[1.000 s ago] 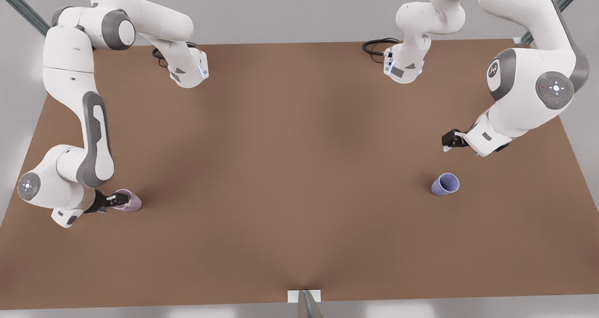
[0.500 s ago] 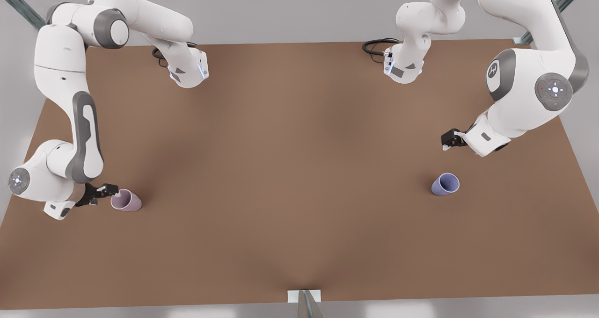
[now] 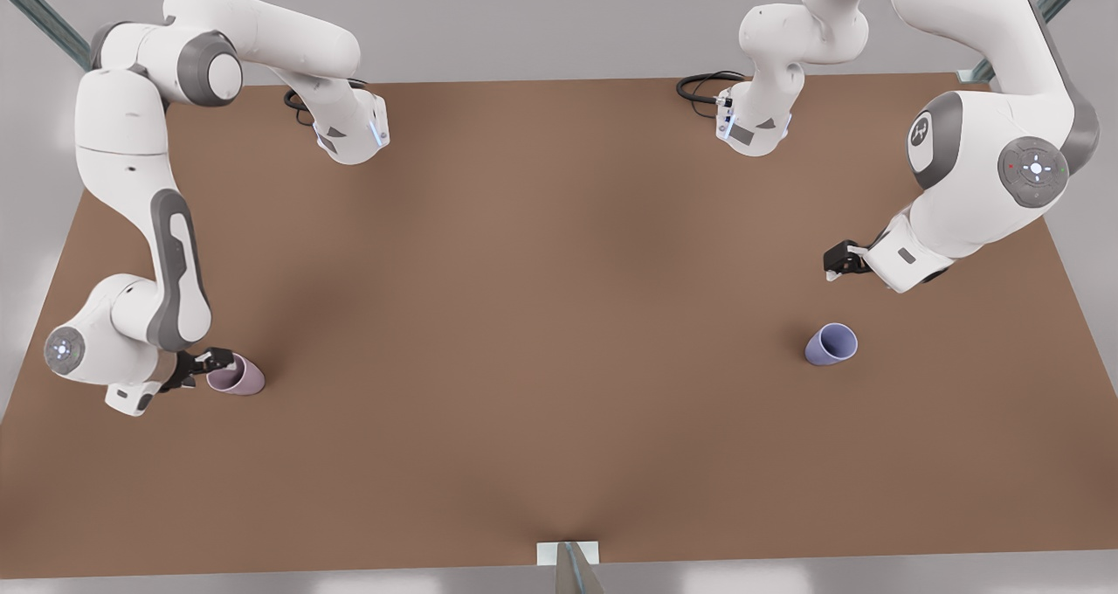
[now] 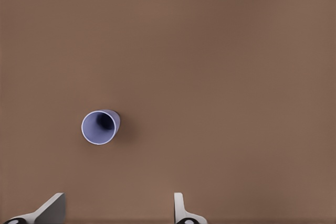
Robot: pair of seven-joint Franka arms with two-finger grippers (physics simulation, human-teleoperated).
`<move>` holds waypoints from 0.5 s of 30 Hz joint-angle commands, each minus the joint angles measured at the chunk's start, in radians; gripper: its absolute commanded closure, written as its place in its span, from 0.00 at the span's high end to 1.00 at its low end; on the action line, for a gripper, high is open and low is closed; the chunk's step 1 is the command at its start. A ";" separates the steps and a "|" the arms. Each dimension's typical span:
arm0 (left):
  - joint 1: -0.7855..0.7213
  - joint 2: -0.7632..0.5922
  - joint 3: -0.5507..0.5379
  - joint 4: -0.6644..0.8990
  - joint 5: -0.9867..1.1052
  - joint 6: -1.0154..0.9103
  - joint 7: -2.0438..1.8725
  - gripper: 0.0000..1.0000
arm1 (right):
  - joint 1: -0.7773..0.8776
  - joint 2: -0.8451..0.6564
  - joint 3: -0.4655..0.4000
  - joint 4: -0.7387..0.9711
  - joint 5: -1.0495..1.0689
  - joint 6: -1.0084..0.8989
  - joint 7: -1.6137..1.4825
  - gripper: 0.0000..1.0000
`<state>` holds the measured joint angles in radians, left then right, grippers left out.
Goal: Stack the cups, with the pink cup at the bottom and the purple cup at the top
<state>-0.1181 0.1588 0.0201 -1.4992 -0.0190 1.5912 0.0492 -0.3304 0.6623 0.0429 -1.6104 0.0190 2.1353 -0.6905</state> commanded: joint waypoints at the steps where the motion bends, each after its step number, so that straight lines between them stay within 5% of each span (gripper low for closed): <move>1: 0.000 -0.001 0.000 0.000 0.002 0.000 0.000 1.00 | 0.001 0.007 0.000 -0.002 -0.002 0.015 -0.038 0.89; 3: 0.000 -0.002 0.000 0.000 0.001 0.000 0.000 1.00 | 0.005 0.016 0.000 -0.002 -0.002 0.014 -0.037 0.67; 6: 0.000 -0.002 0.000 0.000 0.002 -0.002 0.000 1.00 | 0.005 0.017 0.000 -0.003 -0.002 0.011 -0.037 0.59; 8: 0.000 -0.002 0.001 0.000 0.001 0.000 0.000 1.00 | 0.005 0.017 0.000 -0.003 -0.002 0.006 -0.037 0.41; 15: 0.000 -0.013 0.001 0.004 0.002 -0.036 -0.002 1.00 | 0.007 0.003 0.011 -0.003 -0.001 -0.049 -0.030 0.21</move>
<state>-0.1184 0.1483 0.0206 -1.4960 -0.0179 1.5772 0.0484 -0.3232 0.6679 0.0532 -1.6135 0.0198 2.1155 -0.7119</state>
